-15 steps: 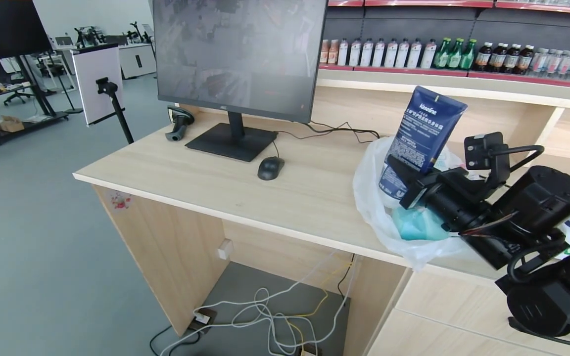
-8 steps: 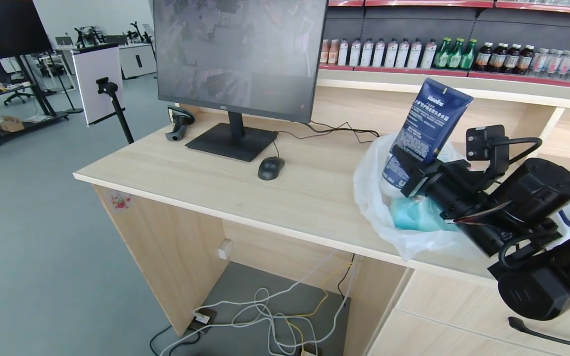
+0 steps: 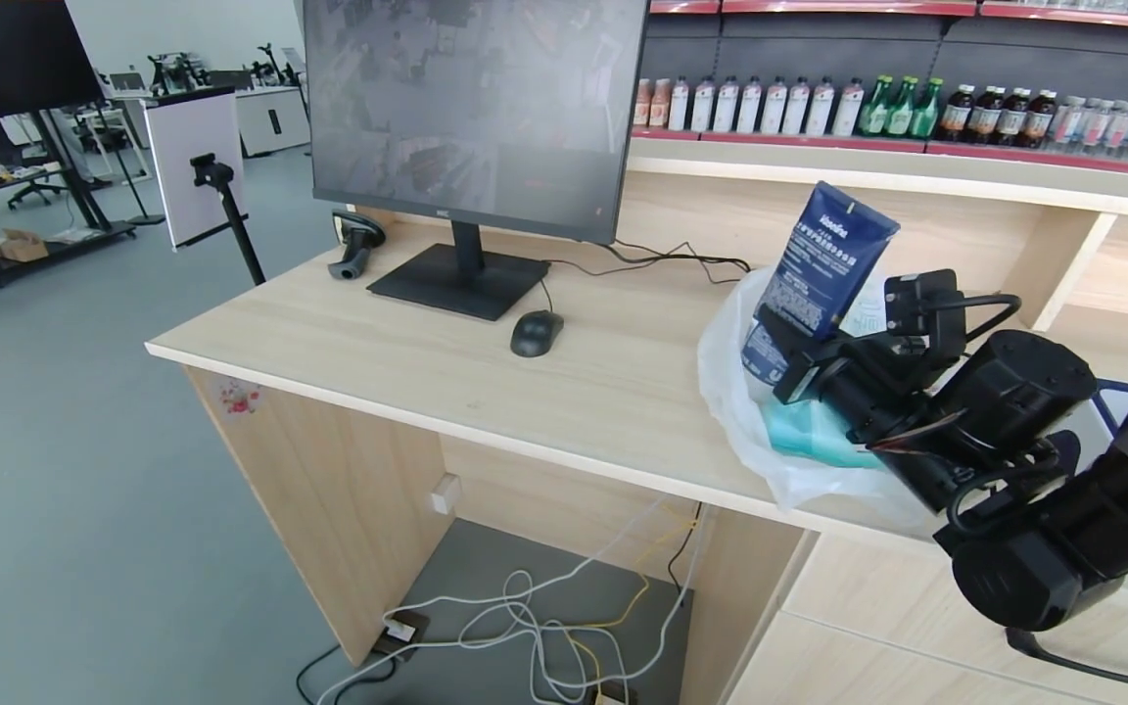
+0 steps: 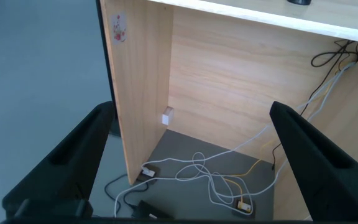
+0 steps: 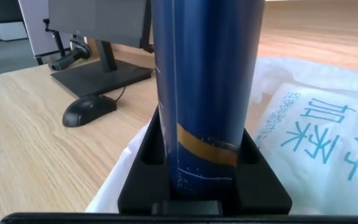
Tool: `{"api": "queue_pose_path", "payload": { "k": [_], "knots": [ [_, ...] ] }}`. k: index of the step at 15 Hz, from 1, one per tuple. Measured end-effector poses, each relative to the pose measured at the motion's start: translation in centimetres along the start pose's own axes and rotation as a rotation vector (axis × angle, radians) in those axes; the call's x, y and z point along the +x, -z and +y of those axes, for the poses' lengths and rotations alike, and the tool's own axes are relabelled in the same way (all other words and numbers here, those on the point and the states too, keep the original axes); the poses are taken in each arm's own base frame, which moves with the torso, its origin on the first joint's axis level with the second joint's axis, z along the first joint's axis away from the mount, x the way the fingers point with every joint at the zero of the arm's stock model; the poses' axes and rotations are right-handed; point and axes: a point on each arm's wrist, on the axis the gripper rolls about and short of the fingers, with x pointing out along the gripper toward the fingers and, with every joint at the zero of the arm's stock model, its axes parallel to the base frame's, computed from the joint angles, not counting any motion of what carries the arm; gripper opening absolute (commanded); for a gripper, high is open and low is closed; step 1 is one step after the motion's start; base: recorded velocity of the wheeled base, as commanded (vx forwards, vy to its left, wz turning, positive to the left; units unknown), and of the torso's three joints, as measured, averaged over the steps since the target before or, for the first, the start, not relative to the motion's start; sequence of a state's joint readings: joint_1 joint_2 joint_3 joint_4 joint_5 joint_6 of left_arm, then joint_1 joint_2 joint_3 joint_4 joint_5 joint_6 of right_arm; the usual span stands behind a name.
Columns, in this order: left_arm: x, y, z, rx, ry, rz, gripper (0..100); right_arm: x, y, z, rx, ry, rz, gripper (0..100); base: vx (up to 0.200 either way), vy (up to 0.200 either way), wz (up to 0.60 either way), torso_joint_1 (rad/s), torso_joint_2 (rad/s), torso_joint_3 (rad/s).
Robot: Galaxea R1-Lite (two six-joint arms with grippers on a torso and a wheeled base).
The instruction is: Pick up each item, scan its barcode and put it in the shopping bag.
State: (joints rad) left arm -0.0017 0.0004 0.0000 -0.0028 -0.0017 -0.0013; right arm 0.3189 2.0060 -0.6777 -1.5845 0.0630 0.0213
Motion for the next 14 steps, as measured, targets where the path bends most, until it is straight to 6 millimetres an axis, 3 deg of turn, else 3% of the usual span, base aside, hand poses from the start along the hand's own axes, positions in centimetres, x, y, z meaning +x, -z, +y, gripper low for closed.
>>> {"api": "queue_pose_path", "payload": {
  "k": [4, 14],
  "knots": [
    [0.0, 0.0, 0.0, 0.0, 0.0, 0.0, 100, -1.5, 1.2, 0.9, 0.039, -0.02, 0.08, 0, 0.0, 0.0, 0.0, 0.0, 0.0, 0.0],
    [0.0, 0.0, 0.0, 0.001, 0.0, 0.0, 100, -1.6, 1.4, 1.7, 0.105, -0.038, 0.093, 0, 0.0, 0.0, 0.0, 0.0, 0.0, 0.0]
  ]
}}
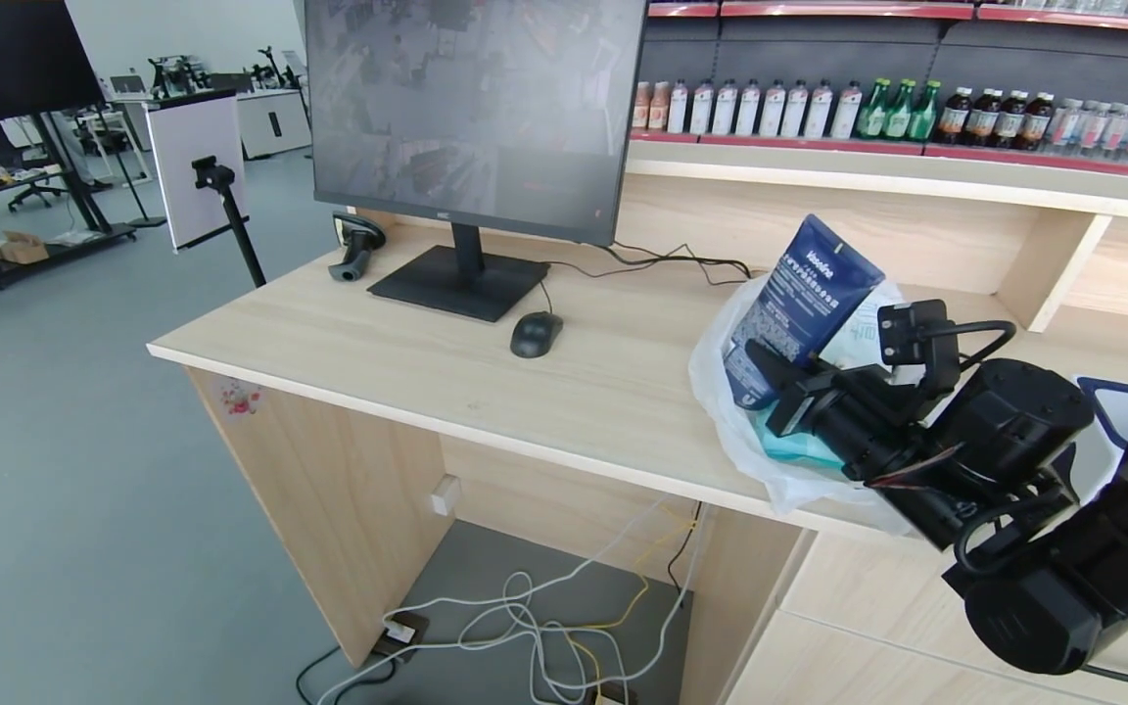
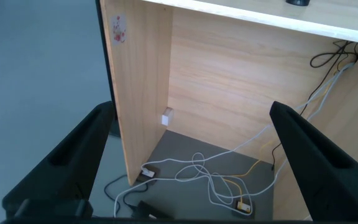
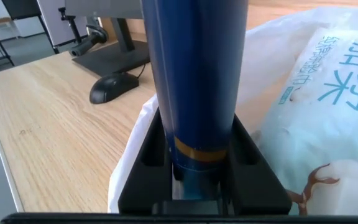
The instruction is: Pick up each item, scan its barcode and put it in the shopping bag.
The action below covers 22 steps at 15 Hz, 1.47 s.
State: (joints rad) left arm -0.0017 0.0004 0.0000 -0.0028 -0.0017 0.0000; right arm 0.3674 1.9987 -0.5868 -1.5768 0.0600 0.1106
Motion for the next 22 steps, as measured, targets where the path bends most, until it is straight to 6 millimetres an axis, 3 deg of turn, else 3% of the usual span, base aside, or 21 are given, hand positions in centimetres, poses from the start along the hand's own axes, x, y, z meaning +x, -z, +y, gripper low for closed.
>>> {"api": "queue_pose_path", "payload": {
  "k": [4, 11, 22],
  "knots": [
    [0.0, 0.0, 0.0, -0.001, 0.0, 0.0, 100, 0.1, 0.1, 0.0, 0.045, 0.055, -0.003, 0, 0.0, 0.0, 0.0, 0.0, 0.0, 0.0],
    [0.0, 0.0, 0.0, 0.0, 0.0, 0.0, 100, 0.4, 0.7, 2.9, 0.142, 0.087, -0.009, 0, 0.0, 0.0, 0.0, 0.0, 0.0, 0.0],
    [0.0, 0.0, 0.0, 0.0, 0.0, -0.003, 100, -0.4, 0.7, 0.8, 0.11, 0.147, 0.013, 0, 0.0, 0.0, 0.0, 0.0, 0.0, 0.0]
  ]
}}
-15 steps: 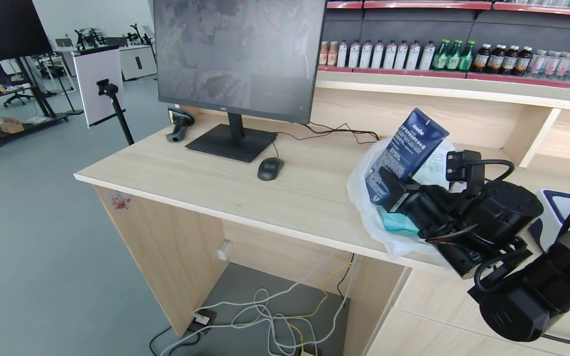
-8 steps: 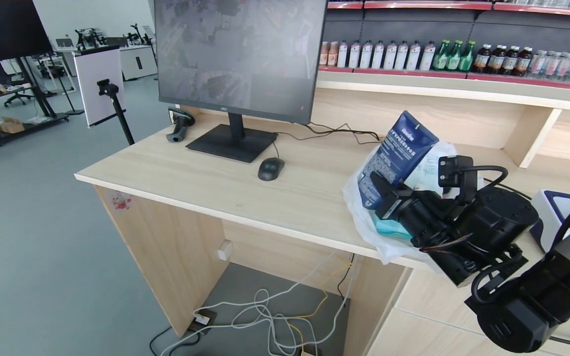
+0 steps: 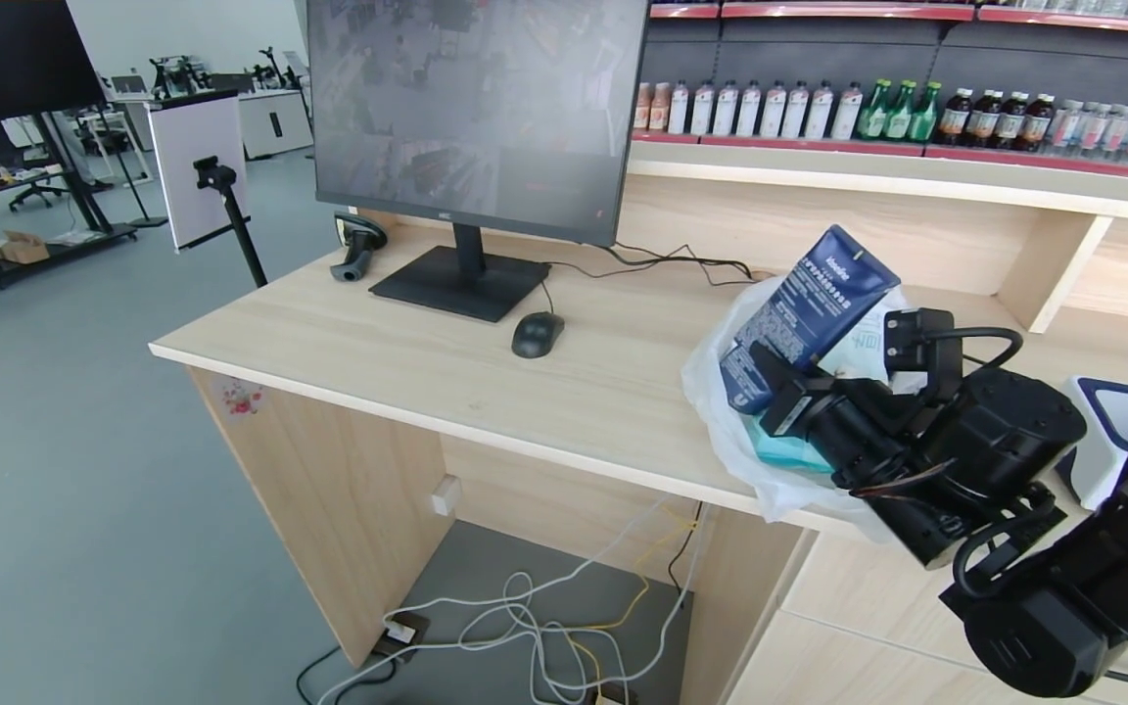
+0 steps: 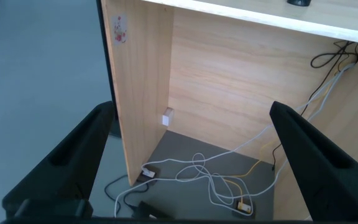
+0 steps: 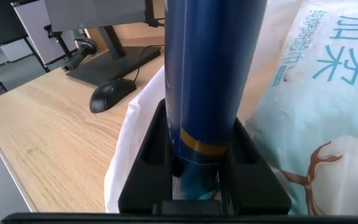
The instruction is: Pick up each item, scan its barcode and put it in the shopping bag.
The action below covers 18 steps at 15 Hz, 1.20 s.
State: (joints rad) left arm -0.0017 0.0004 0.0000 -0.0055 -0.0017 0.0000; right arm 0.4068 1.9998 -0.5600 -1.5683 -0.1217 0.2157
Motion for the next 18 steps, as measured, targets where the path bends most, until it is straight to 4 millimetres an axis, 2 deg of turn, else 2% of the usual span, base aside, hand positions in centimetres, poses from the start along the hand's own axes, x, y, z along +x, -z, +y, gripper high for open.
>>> {"api": "queue_pose_path", "payload": {
  "k": [7, 8, 13, 18],
  "knots": [
    [0.0, 0.0, 0.0, 0.0, 0.0, -0.002, 100, 0.7, 0.8, -0.8, -0.005, 0.022, 0.01, 0, 0.0, 0.0, 0.0, 0.0, 0.0, 0.0],
    [0.0, 0.0, 0.0, 0.0, 0.0, -0.002, 100, 0.7, 0.8, -1.0, -0.005, 0.029, 0.009, 100, 0.0, 0.0, 0.0, 0.0, 0.0, 0.0],
    [0.0, 0.0, 0.0, 0.0, 0.0, -0.002, 100, 0.8, 0.6, -1.5, -0.009, 0.046, 0.005, 100, 0.0, 0.0, 0.0, 0.0, 0.0, 0.0],
    [0.0, 0.0, 0.0, 0.001, 0.0, -0.002, 100, 1.1, -0.6, -1.5, -0.004, 0.052, -0.032, 100, 0.0, 0.0, 0.0, 0.0, 0.0, 0.0]
  ]
}}
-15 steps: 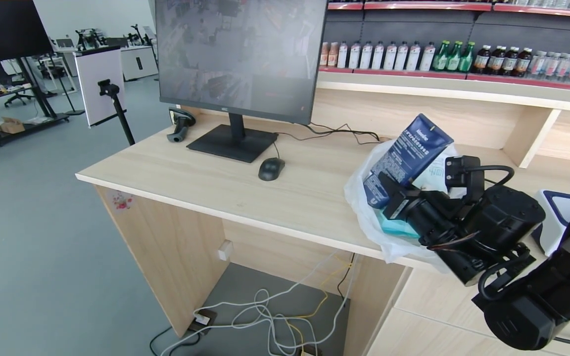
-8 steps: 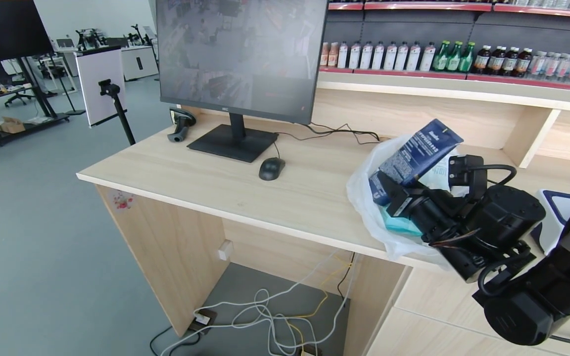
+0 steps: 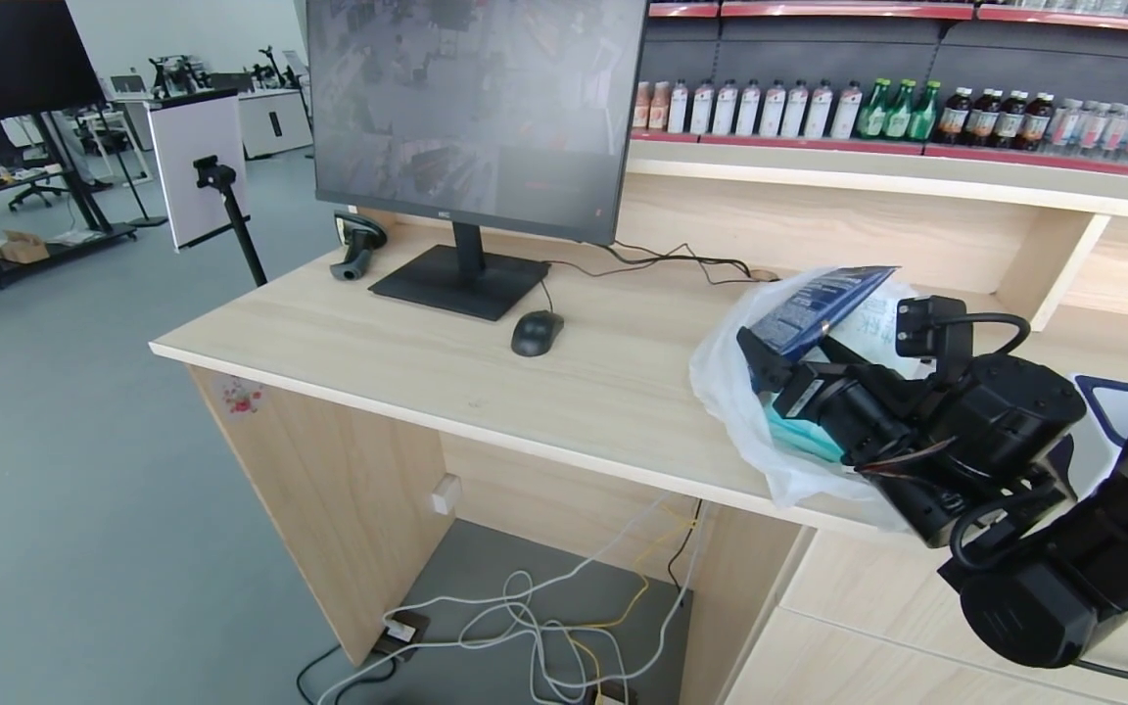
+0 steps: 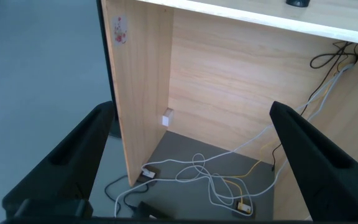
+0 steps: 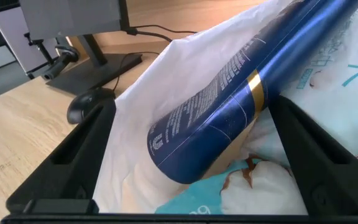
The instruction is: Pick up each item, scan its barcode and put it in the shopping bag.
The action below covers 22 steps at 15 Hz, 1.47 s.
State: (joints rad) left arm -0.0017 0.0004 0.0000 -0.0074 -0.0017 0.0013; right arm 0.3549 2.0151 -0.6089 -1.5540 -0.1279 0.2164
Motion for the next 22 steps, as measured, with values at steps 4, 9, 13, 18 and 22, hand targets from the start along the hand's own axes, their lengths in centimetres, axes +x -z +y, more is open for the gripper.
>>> {"api": "queue_pose_path", "payload": {
  "k": [4, 9, 13, 18, 22],
  "knots": [
    [0.0, 0.0, 0.0, 0.0, 0.0, 0.001, 100, -0.4, -1.2, 0.1, -0.038, -0.004, -0.033, 100, 0.0, 0.0, 0.0, 0.0, 0.0, 0.0],
    [0.0, 0.0, 0.0, 0.0, 0.0, 0.002, 100, -1.1, -2.8, 0.6, -0.035, -0.024, -0.078, 100, 0.0, 0.0, 0.0, 0.0, 0.0, 0.0],
    [0.0, 0.0, 0.0, 0.0, 0.0, 0.002, 100, -1.4, -4.8, 2.1, -0.033, -0.088, -0.151, 100, 0.0, 0.0, 0.0, 0.0, 0.0, 0.0],
    [0.0, 0.0, 0.0, 0.0, 0.0, 0.002, 100, -5.3, -5.7, 4.4, -0.047, -0.18, -0.131, 100, 0.0, 0.0, 0.0, 0.0, 0.0, 0.0],
    [0.0, 0.0, 0.0, -0.002, 0.0, 0.002, 100, -10.9, -5.8, 3.1, -0.059, -0.177, -0.061, 100, 0.0, 0.0, 0.0, 0.0, 0.0, 0.0]
  ]
}}
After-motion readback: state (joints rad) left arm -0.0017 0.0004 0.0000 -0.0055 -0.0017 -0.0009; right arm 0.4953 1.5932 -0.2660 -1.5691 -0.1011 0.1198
